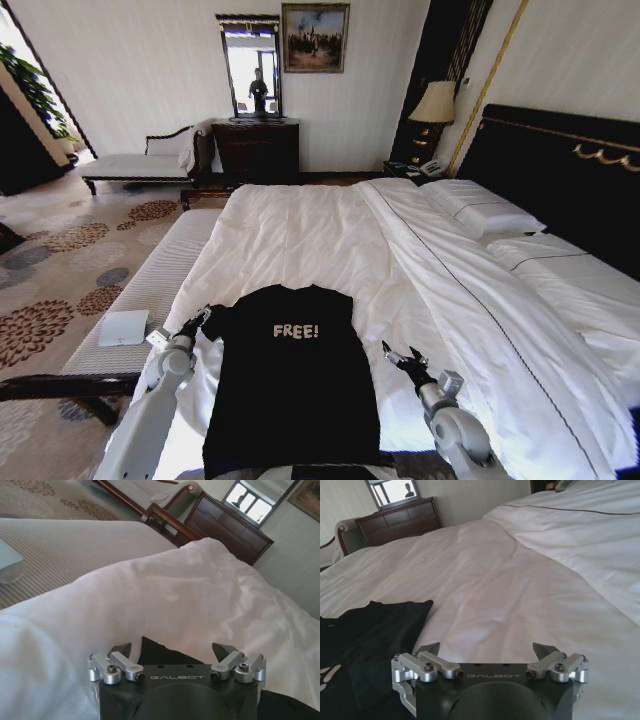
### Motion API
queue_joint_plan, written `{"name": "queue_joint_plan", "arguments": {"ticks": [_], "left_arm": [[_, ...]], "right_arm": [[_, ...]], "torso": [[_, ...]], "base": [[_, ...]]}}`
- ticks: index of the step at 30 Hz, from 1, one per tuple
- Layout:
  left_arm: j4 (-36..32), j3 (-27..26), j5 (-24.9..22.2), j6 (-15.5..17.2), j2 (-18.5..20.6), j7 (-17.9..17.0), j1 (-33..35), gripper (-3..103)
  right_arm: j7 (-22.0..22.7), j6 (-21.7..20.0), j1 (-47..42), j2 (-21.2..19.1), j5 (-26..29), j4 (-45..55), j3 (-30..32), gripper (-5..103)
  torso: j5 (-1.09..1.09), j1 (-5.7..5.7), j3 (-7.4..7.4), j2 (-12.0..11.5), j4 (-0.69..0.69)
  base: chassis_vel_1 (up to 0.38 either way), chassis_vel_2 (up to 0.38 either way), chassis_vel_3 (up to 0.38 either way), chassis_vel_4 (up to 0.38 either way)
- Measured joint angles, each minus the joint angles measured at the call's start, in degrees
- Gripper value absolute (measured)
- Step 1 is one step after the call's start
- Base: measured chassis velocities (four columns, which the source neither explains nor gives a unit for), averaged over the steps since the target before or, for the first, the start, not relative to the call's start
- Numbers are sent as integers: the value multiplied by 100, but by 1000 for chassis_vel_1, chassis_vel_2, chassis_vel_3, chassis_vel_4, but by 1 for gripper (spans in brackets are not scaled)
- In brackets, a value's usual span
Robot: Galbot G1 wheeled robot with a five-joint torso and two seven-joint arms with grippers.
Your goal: Fold the clothes on the bed.
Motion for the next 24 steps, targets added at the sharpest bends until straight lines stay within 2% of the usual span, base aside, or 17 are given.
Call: {"name": "queue_joint_plan", "arguments": {"ticks": [9,11,12,15,17,22,24], "left_arm": [[492,126,160,-50,-175,-33,-304,87],[533,116,178,-64,-200,-58,-308,77],[533,116,178,-64,-200,-58,-308,77],[571,95,200,-82,-205,-58,-277,60],[574,84,201,-86,-205,-56,-265,60],[585,66,208,-96,-209,-53,-197,33],[587,66,222,-98,-218,-52,-190,33]], "right_arm": [[19,-25,-61,29,74,59,109,100],[30,-35,-35,26,92,59,111,100],[30,-35,-35,26,92,59,111,100],[57,-71,9,26,127,63,89,100],[63,-76,16,28,129,65,79,100],[74,-89,6,49,165,76,60,100],[74,-91,5,50,183,82,60,100]], "torso": [[1,0,0,0,0],[1,0,-1,0,0],[1,0,-1,0,0],[1,0,-1,0,0],[0,0,-1,0,1],[1,0,-1,0,0],[1,-1,-1,0,0]], "base": [[0,0,0,0],[0,0,0,0],[0,0,0,0],[0,0,0,0],[0,0,0,0],[0,0,0,0],[0,0,0,0]]}}
